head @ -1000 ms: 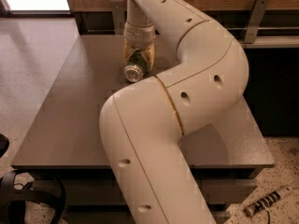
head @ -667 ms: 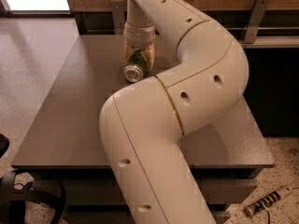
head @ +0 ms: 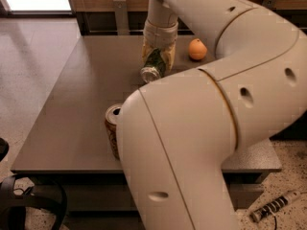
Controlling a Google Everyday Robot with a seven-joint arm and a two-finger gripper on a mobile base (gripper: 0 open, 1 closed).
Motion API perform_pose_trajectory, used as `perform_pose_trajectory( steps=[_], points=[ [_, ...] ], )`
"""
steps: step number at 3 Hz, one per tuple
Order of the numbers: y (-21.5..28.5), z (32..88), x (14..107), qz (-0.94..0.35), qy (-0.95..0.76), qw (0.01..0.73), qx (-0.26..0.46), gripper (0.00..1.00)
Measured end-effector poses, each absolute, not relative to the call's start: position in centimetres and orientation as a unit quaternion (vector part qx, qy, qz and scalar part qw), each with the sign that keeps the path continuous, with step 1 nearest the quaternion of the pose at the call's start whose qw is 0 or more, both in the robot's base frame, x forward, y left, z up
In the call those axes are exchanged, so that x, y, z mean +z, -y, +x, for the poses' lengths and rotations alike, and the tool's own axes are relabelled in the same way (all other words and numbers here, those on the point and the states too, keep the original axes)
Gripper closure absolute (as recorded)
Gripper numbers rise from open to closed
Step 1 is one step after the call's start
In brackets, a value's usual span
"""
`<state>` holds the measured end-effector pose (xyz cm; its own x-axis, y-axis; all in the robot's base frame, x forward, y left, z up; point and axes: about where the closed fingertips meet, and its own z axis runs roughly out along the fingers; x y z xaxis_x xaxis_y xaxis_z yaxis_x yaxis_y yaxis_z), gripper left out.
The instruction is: Place green can upright
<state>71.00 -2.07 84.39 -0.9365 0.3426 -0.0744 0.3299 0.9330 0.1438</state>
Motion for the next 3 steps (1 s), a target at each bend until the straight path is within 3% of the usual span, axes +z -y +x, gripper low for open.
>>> perform_pose_trajectory(
  steps=[3],
  points=[
    [12.2,66.5,91.8,0.103,-0.96,0.236,0.106,1.0]
  ],
)
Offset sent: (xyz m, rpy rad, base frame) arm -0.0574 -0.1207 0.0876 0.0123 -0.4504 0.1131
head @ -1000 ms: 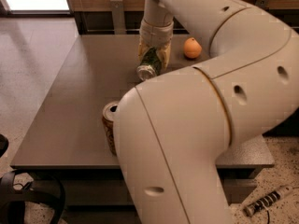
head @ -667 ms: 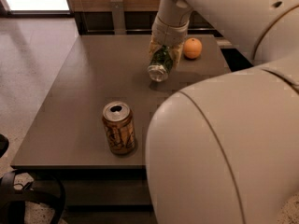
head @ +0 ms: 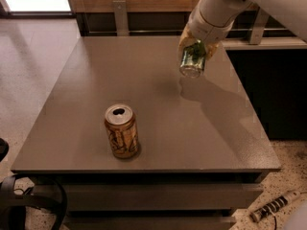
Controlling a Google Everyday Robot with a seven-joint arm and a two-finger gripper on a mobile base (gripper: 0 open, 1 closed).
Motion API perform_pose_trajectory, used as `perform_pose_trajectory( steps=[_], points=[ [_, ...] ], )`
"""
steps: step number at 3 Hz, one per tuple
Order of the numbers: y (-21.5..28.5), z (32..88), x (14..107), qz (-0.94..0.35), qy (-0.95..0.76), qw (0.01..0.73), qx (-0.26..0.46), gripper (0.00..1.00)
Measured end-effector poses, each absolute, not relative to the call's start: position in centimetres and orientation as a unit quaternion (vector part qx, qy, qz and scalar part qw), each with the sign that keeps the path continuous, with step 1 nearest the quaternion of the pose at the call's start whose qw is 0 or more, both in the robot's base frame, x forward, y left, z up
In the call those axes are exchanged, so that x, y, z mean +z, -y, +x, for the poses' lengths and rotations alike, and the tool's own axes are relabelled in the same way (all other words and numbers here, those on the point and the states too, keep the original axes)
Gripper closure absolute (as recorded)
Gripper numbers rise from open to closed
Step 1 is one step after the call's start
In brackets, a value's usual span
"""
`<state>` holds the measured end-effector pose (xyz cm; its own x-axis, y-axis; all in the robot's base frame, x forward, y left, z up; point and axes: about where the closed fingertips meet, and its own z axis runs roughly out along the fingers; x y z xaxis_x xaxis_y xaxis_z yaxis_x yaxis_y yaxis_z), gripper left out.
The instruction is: Place green can upright
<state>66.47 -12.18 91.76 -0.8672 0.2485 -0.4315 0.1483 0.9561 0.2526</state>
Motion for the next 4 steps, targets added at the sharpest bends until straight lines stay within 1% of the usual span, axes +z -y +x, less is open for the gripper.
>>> perform_pose_trajectory(
  steps=[1,2,4],
  points=[
    [14.6,66.8,95.5,0.031,-0.929,0.341,0.139,1.0],
    [15.4,67.8,98.6,-0.012,-0.89,0.418,0.182,1.0],
    [15.0,67.8,98.4,-0.029,-0.891,0.417,0.178,1.0]
  ],
)
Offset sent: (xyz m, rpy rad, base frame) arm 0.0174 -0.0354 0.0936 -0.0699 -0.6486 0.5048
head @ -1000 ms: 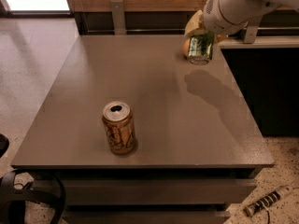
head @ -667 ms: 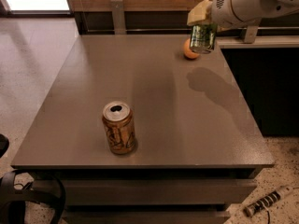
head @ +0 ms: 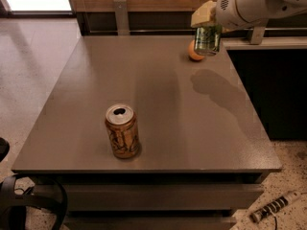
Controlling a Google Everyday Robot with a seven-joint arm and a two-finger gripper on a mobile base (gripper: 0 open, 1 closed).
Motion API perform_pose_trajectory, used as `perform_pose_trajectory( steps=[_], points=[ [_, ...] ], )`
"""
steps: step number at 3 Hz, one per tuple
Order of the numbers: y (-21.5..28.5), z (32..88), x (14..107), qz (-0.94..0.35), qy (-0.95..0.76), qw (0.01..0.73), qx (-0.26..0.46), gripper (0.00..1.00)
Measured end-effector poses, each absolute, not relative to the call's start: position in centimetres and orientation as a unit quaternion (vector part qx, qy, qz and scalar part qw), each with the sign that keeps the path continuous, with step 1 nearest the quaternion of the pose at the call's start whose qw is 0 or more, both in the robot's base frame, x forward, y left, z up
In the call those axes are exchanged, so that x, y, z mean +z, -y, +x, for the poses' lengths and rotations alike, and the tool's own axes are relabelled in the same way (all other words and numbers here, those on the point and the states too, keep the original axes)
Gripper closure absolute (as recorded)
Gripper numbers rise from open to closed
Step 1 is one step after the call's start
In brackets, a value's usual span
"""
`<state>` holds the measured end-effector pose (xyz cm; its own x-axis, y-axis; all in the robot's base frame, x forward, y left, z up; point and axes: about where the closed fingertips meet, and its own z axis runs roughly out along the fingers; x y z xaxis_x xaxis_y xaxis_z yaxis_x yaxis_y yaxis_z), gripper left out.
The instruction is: Place green can upright
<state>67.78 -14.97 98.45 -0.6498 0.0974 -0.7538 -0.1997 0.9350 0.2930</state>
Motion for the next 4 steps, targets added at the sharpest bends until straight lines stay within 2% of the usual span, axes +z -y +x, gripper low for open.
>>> perform_pose_trajectory(
  steps=[1,2,3,4],
  points=[
    [14.6,67.8,98.5,-0.048,-0.874,0.439,0.204,1.0],
    [15.2,70.4,97.2,-0.042,-0.846,0.476,0.236,1.0],
    [18.9,74.8,96.8,-0.002,-0.791,0.536,0.295,1.0],
    [23.6,73.4,95.9,0.01,-0.742,0.561,0.367,1.0]
  ],
)
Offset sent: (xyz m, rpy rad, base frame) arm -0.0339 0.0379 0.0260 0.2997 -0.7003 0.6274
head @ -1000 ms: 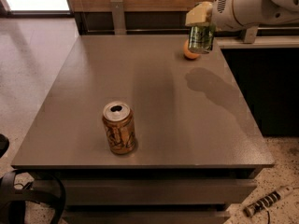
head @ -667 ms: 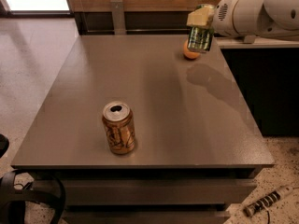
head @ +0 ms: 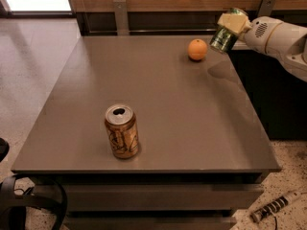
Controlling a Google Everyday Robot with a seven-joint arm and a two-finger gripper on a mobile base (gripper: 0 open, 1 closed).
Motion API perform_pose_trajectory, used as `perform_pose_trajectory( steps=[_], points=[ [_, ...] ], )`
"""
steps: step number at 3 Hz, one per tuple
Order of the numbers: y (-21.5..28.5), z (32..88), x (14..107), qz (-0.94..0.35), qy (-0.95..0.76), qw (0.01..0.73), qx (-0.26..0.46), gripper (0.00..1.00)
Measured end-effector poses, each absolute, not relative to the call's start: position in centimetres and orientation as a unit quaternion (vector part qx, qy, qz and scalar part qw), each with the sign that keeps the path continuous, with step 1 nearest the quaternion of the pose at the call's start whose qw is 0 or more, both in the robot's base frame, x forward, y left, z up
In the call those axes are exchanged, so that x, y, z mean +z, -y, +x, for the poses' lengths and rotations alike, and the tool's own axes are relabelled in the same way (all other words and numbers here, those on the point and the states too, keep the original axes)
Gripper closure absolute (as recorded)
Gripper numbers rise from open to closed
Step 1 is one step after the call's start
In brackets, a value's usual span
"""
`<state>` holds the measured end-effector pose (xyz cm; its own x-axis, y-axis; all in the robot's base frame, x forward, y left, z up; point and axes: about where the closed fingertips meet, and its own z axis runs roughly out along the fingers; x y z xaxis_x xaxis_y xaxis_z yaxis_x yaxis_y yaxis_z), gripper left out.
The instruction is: Place green can upright
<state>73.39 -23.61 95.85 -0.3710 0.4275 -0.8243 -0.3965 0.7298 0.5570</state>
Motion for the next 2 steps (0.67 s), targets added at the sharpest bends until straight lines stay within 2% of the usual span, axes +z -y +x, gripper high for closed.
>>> perform_pose_trajectory(
  steps=[1,2],
  points=[
    [25.42,67.32,96.65,-0.058,-0.704,0.594,0.386,1.0],
    [24.92,67.35,97.37,-0.068,-0.698,0.603,0.379,1.0]
  ],
)
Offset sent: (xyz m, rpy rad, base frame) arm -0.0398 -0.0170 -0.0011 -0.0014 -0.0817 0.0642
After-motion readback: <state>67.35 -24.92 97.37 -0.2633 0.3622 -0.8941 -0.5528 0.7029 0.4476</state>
